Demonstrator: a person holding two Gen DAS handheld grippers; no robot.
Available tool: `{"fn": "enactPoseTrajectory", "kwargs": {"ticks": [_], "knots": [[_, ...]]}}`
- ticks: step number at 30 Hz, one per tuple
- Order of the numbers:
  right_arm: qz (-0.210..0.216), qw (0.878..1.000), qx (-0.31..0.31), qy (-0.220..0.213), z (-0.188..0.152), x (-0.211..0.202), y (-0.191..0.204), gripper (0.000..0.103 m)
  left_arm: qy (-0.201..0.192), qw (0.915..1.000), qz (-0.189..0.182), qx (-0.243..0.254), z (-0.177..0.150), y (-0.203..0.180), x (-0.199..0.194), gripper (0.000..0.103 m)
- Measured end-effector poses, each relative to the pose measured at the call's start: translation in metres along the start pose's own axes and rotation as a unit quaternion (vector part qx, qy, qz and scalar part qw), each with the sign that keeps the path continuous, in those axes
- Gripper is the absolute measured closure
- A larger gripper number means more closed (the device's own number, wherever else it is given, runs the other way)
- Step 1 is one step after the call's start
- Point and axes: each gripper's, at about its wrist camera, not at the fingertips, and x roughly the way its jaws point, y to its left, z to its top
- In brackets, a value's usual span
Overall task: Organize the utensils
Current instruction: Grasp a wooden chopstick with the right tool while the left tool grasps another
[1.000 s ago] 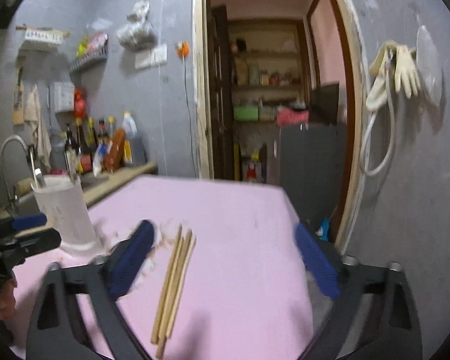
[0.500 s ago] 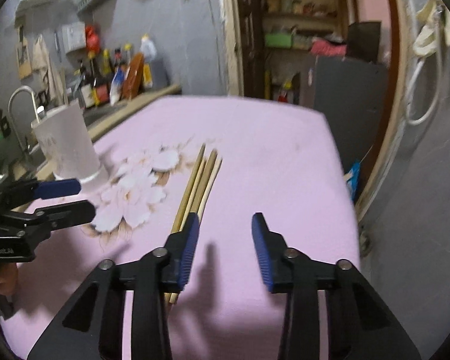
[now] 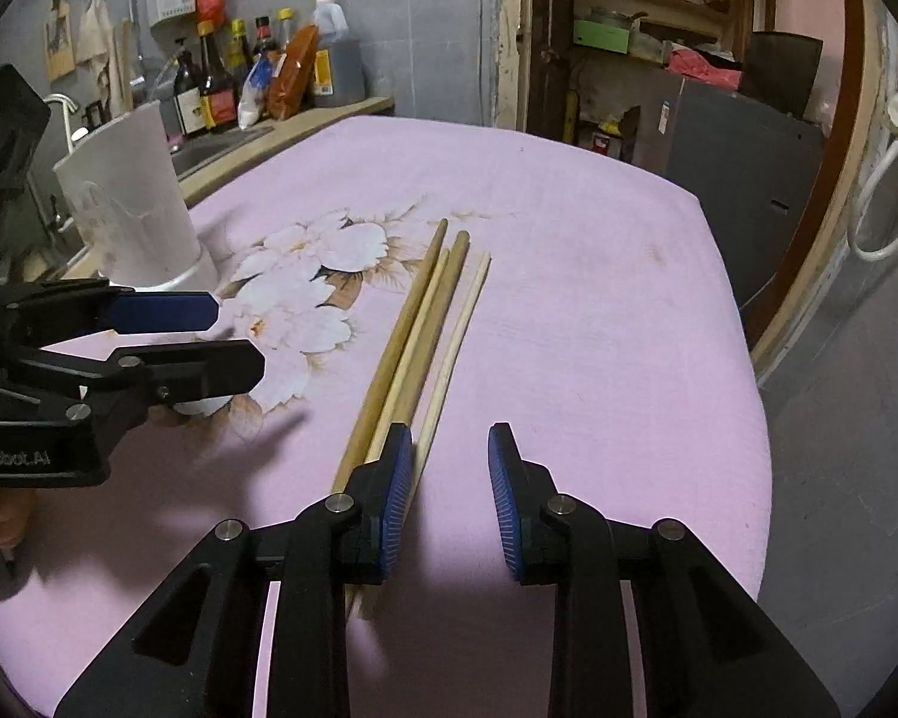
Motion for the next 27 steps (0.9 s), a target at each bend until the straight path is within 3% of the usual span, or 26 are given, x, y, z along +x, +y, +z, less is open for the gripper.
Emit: {"fn": "enactPoseTrajectory", "kwargs": {"ticks": [3,8,10,19,21,27], "knots": [[-0.006,1.000,-0.013,0.004,0.004,0.006,0.003,0.081,0.009,0.9998,-0.015,-0.009,0.004,0.002,0.003,0.058],[-0.027,0.999,-0.031,0.004,0.006,0.007,0.000,0.100,0.026,0.9987,-0.041,-0.014,0.014,0.002,0.009,0.059],[-0.023,1.000,-0.019,0.000,0.004,0.004,-0.007,0.103,0.032,0.9984,-0.046,-0.009,0.020,-0.001,0.013,0.061],[-0.046,0.999,0.014,-0.015,-0.006,-0.014,-0.030,0.103,0.057,0.9974,-0.041,0.010,0.039,-0.011,0.043,0.079],[-0.046,0.999,0.020,-0.015,-0.008,-0.016,-0.034,0.103,0.063,0.9968,-0.049,0.003,0.041,-0.009,0.046,0.086],[-0.035,0.999,0.032,-0.016,-0.008,-0.017,-0.038,0.103,0.072,0.9942,-0.075,-0.027,0.043,0.001,0.052,0.091]]}}
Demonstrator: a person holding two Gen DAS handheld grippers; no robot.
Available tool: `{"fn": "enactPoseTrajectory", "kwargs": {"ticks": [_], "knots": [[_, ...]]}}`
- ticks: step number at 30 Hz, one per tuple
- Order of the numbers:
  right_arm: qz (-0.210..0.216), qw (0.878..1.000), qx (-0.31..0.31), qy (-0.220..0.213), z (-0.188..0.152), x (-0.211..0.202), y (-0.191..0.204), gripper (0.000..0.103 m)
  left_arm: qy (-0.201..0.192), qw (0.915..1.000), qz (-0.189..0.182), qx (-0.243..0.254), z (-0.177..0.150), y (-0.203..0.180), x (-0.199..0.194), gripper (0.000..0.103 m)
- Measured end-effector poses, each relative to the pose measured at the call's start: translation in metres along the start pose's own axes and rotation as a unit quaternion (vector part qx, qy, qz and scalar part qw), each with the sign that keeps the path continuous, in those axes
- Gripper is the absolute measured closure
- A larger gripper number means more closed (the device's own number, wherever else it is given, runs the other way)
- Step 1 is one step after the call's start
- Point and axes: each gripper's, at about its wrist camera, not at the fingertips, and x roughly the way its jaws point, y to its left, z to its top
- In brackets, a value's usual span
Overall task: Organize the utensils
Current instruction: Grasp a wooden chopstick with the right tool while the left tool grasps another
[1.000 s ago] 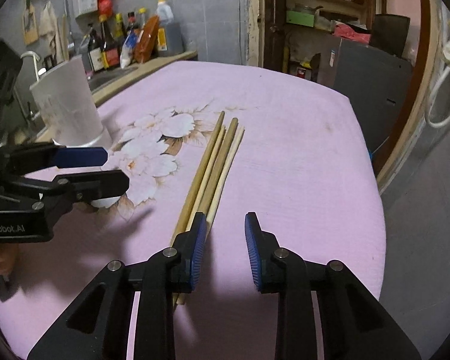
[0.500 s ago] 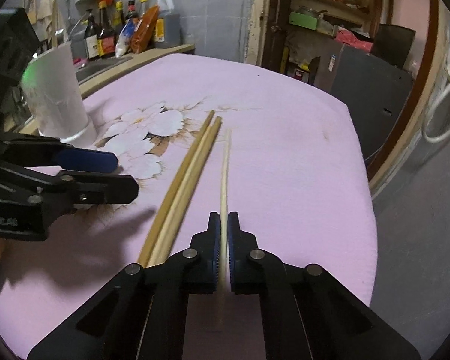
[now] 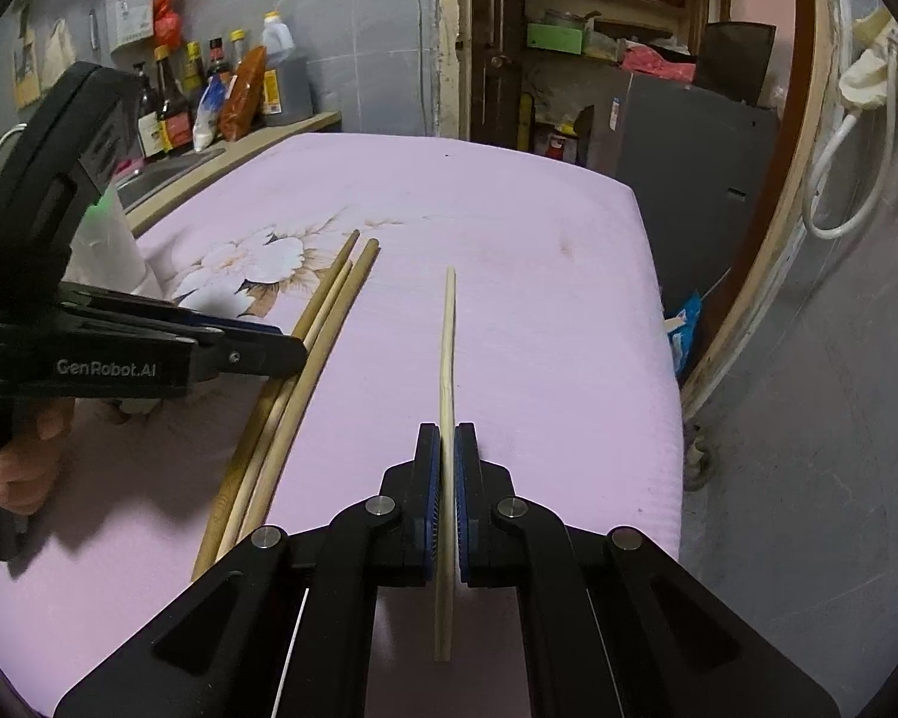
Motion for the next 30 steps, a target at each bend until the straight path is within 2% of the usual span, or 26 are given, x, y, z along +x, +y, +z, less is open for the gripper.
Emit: {"fn": "enactPoseTrajectory", "kwargs": {"ticks": [5,8,10,14,19,24,27,30], "knots": [[0.005,1.000,0.002,0.003,0.000,0.000,-0.001,0.102,0.005,0.9999,-0.001,-0.012,0.003,0.003,-0.003,0.094],[0.018,1.000,0.010,0.012,0.006,0.004,-0.005,0.099,-0.001,0.9999,0.016,0.006,-0.002,-0.002,-0.013,0.103],[0.026,0.999,0.015,0.018,0.011,0.009,-0.008,0.098,0.007,0.9993,0.036,0.013,-0.006,0.000,-0.015,0.103],[0.040,0.998,0.018,0.033,0.026,0.024,-0.010,0.096,0.010,0.9999,0.011,-0.004,-0.010,0.008,-0.016,0.103],[0.050,0.997,0.017,0.052,0.041,0.040,-0.013,0.096,-0.008,0.9996,-0.019,-0.018,-0.009,0.010,-0.025,0.103],[0.063,0.995,0.021,0.068,0.056,0.057,-0.022,0.096,0.010,0.9990,-0.029,-0.032,0.001,0.007,-0.013,0.103],[0.071,0.994,0.020,0.080,0.065,0.066,-0.024,0.096,0.013,0.9986,-0.032,-0.041,0.007,0.007,-0.012,0.095],[0.078,0.993,0.022,0.091,0.071,0.076,-0.026,0.096,0.020,0.9980,-0.028,-0.053,0.015,0.010,-0.003,0.094]]}}
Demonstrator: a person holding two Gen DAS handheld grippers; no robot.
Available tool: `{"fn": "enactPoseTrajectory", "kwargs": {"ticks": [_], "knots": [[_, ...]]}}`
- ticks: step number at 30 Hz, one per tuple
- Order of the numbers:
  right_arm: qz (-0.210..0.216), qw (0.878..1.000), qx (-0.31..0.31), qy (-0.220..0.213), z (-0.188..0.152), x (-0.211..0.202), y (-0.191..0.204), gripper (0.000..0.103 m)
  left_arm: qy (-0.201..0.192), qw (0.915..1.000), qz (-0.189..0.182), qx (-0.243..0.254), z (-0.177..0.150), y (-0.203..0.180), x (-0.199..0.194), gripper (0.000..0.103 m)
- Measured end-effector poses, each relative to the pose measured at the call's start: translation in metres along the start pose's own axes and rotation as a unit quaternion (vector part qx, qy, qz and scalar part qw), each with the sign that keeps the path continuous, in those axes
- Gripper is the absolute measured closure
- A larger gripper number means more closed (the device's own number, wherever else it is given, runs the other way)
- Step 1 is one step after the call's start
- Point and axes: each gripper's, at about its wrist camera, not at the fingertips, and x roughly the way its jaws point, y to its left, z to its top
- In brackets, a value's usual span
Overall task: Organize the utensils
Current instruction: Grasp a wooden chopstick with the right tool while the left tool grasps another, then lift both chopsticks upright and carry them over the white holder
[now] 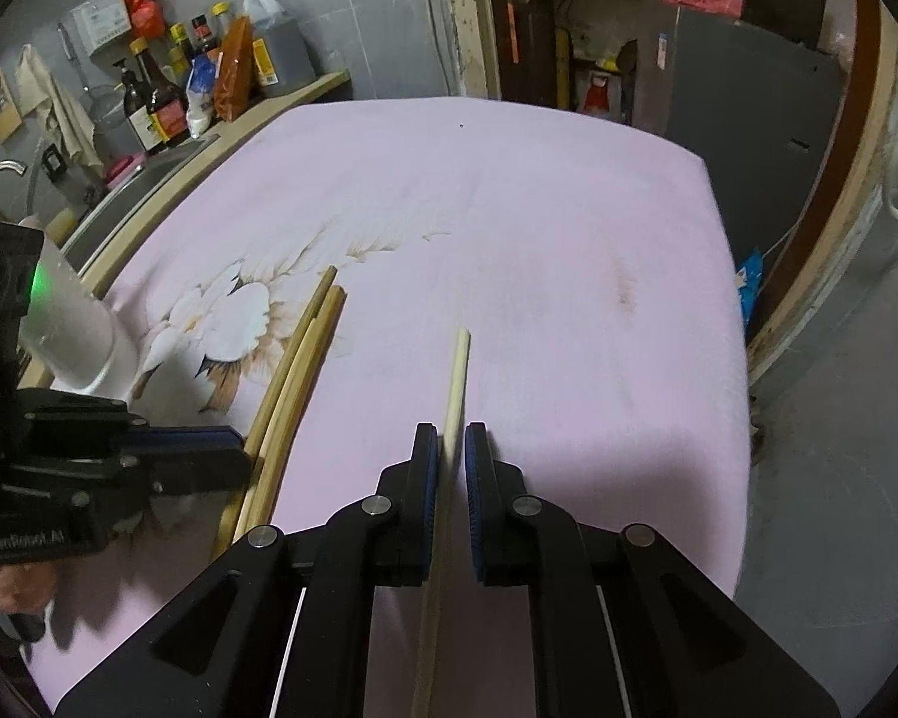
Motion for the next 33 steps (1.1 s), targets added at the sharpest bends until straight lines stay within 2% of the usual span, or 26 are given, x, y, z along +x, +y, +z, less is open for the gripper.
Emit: {"fn": "enactPoseTrajectory", "kwargs": {"ticks": [7,10,13,20,27,29,33], "knots": [[0.000,1.000,0.005,0.010,0.002,0.004,0.000,0.095,0.013,0.9995,-0.017,-0.024,0.014,0.007,0.009,0.094],[-0.002,1.000,0.007,0.011,0.002,0.004,0.001,0.095,0.013,0.9990,-0.023,-0.035,0.008,0.013,0.001,0.095],[0.021,0.999,0.035,0.009,0.001,0.001,-0.005,0.099,0.013,0.9982,-0.030,-0.050,0.003,0.017,-0.003,0.096],[0.059,0.995,0.081,-0.029,-0.016,-0.020,-0.009,0.100,0.012,0.9983,-0.031,-0.047,-0.008,0.017,-0.019,0.099],[0.074,0.990,0.097,-0.071,-0.034,-0.041,0.002,0.100,0.014,0.9994,-0.015,-0.028,-0.024,0.009,-0.033,0.099],[0.079,0.988,0.104,-0.081,-0.040,-0.046,0.004,0.100,0.007,0.9996,-0.011,-0.025,-0.028,0.008,-0.041,0.099],[0.090,0.984,0.120,-0.100,-0.049,-0.052,0.005,0.100,-0.033,0.9994,0.003,-0.013,-0.038,0.004,-0.056,0.099]]}}
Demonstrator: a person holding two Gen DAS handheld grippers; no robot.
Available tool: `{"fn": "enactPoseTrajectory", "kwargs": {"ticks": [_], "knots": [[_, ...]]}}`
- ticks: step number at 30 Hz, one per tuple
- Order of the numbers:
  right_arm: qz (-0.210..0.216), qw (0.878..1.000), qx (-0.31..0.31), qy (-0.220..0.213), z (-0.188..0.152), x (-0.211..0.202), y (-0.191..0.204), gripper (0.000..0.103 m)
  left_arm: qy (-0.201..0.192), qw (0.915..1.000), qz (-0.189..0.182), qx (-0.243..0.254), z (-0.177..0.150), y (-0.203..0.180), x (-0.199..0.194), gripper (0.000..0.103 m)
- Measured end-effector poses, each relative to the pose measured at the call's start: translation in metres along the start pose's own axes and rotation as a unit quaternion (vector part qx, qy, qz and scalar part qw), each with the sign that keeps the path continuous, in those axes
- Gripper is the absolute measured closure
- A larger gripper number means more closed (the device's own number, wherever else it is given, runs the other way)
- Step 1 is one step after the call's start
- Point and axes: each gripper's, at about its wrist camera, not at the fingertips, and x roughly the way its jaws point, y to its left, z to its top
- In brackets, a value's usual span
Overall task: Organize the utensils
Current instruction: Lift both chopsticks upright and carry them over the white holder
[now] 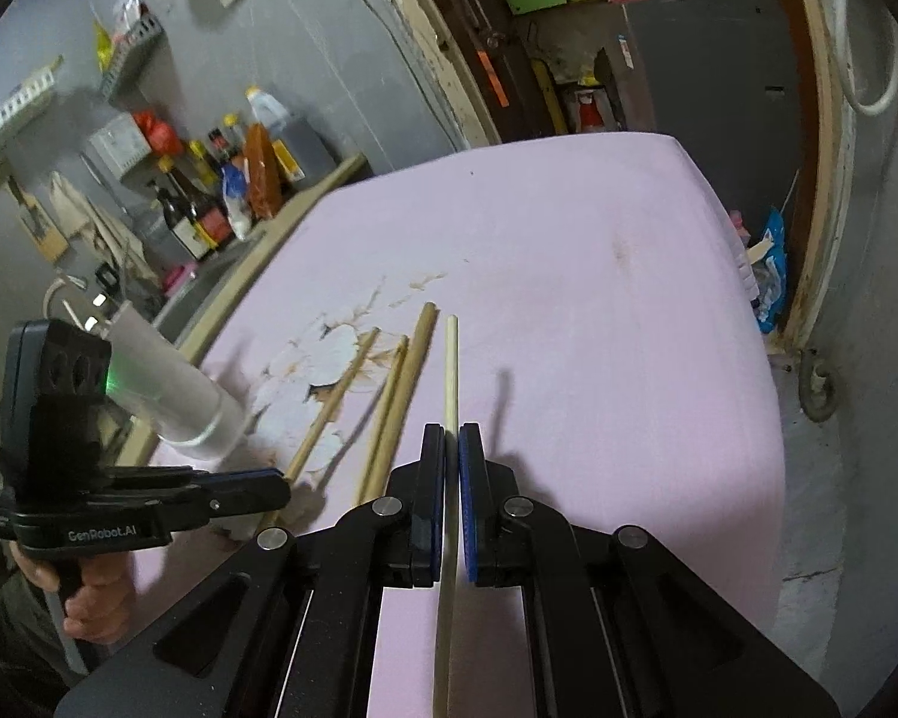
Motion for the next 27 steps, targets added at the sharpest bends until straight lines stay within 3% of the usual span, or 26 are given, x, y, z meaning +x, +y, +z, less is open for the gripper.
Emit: {"fn": "enactPoseTrajectory", "kwargs": {"ticks": [7,15,20,24,27], "knots": [[-0.016,0.999,-0.001,0.034,-0.012,0.010,-0.004,0.100,0.040,0.9986,0.029,-0.020,-0.006,0.009,0.013,0.099],[-0.080,0.990,-0.091,0.070,-0.010,0.020,0.017,0.099,0.067,0.9971,0.031,-0.018,0.002,0.012,0.020,0.098],[-0.093,0.984,-0.121,0.090,-0.007,0.031,0.025,0.083,0.070,0.9968,0.038,-0.001,0.009,0.007,0.029,0.097],[-0.124,0.977,-0.146,0.090,-0.006,0.039,0.031,0.088,0.065,0.9971,0.040,0.007,0.009,0.004,0.033,0.097],[-0.114,0.981,-0.131,0.086,-0.004,0.040,0.027,0.094,0.054,0.9971,0.047,0.025,0.006,-0.001,0.035,0.097]]}}
